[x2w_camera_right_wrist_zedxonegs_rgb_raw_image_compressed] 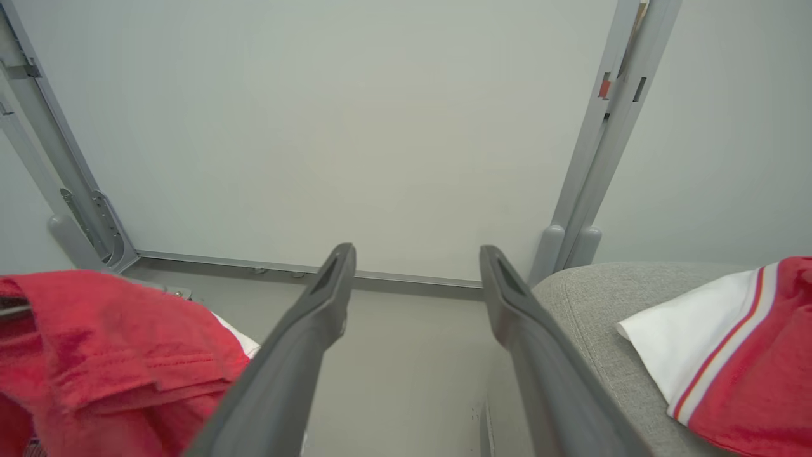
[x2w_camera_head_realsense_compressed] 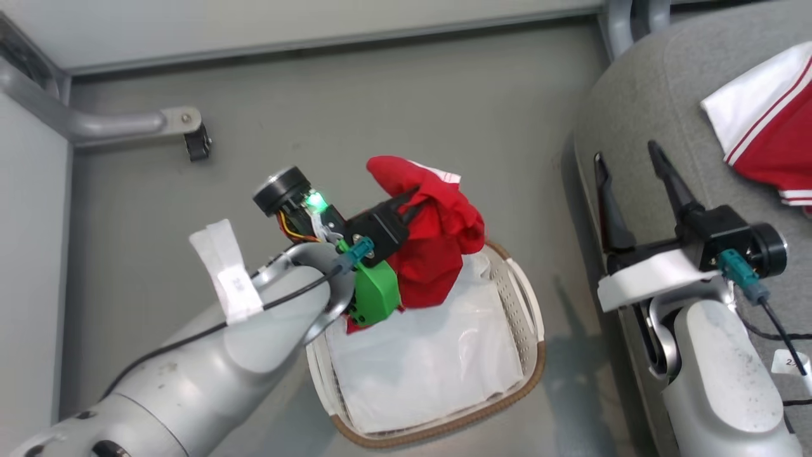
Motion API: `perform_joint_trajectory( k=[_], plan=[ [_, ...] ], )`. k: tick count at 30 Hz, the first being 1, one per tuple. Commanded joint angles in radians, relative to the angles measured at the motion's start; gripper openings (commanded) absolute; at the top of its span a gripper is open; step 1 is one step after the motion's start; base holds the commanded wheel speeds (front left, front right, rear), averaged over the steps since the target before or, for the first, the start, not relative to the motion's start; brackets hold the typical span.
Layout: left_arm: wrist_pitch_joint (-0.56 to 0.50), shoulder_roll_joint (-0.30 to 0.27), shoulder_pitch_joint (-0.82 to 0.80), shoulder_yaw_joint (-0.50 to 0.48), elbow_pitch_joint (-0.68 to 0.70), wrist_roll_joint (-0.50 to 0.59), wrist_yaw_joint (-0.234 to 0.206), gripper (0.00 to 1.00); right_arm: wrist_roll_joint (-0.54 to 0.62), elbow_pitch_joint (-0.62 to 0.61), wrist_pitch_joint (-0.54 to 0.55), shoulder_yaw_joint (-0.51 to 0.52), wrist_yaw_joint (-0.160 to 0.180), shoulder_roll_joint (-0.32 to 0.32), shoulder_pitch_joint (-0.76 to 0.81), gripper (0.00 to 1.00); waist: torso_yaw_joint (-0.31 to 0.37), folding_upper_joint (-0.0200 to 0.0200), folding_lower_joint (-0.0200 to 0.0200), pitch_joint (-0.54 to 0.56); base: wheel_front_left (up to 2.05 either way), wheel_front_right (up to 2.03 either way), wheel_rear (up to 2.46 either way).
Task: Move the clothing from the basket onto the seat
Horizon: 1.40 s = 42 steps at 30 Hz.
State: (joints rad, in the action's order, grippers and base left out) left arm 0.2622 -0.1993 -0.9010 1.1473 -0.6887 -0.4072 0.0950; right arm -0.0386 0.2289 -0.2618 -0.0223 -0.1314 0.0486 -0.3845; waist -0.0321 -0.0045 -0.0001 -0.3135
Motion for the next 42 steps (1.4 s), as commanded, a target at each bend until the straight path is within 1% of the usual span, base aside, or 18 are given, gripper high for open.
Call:
perform_joint_trajectory(
  k=[1, 7, 13, 17, 22, 27, 37, 42],
  plan=[
    [0.003, -0.015, -0.018, -0.006, 0.016, 0.009, -0.004, 0.00, -0.010, 0.007, -0.005, -0.007, 0.001, 0.003, 0.023, 1.00, 0.007, 0.0045, 0.0001, 0.104, 0.00, 0.00, 0.00],
    [-0.016, -0.091, -0.059, -0.037, 0.093, -0.015, -0.001, 0.00, -0.030, 0.029, -0.005, -0.050, 0.001, 0.003, 0.065, 1.00, 0.031, 0.0045, 0.0001, 0.181, 0.00, 0.00, 0.00],
    [-0.051, -0.144, -0.101, -0.070, 0.163, -0.046, 0.002, 0.00, -0.046, 0.042, -0.005, -0.096, 0.001, 0.003, 0.080, 1.00, 0.050, 0.0045, 0.0001, 0.222, 0.00, 0.00, 0.00],
    [-0.072, -0.168, -0.134, -0.091, 0.205, -0.060, 0.003, 0.00, -0.051, 0.047, -0.005, -0.125, 0.001, 0.004, 0.073, 1.00, 0.055, 0.0045, 0.0001, 0.237, 0.00, 0.00, 0.00],
    [-0.081, -0.183, -0.167, -0.111, 0.247, -0.072, 0.001, 0.00, -0.053, 0.053, -0.005, -0.172, 0.001, 0.003, 0.048, 1.00, 0.056, 0.0045, 0.0001, 0.248, 0.00, 0.00, 0.00],
    [-0.083, -0.186, -0.186, -0.119, 0.282, -0.080, 0.001, 0.00, -0.037, 0.078, -0.005, -0.217, 0.001, 0.004, 0.003, 1.00, 0.051, 0.0045, 0.0001, 0.252, 0.00, 0.00, 0.00],
    [-0.088, -0.169, -0.197, -0.092, 0.358, -0.078, 0.006, 0.00, 0.080, 0.254, -0.005, -0.233, 0.001, 0.004, -0.098, 1.00, 0.018, 0.0045, 0.0001, 0.266, 0.00, 0.00, 0.00],
    [-0.094, -0.161, -0.197, -0.079, 0.397, -0.081, 0.009, 0.00, 0.112, 0.320, -0.005, -0.255, 0.001, 0.003, -0.151, 1.00, 0.002, 0.0045, 0.0001, 0.274, 0.00, 0.00, 0.00]
  ],
)
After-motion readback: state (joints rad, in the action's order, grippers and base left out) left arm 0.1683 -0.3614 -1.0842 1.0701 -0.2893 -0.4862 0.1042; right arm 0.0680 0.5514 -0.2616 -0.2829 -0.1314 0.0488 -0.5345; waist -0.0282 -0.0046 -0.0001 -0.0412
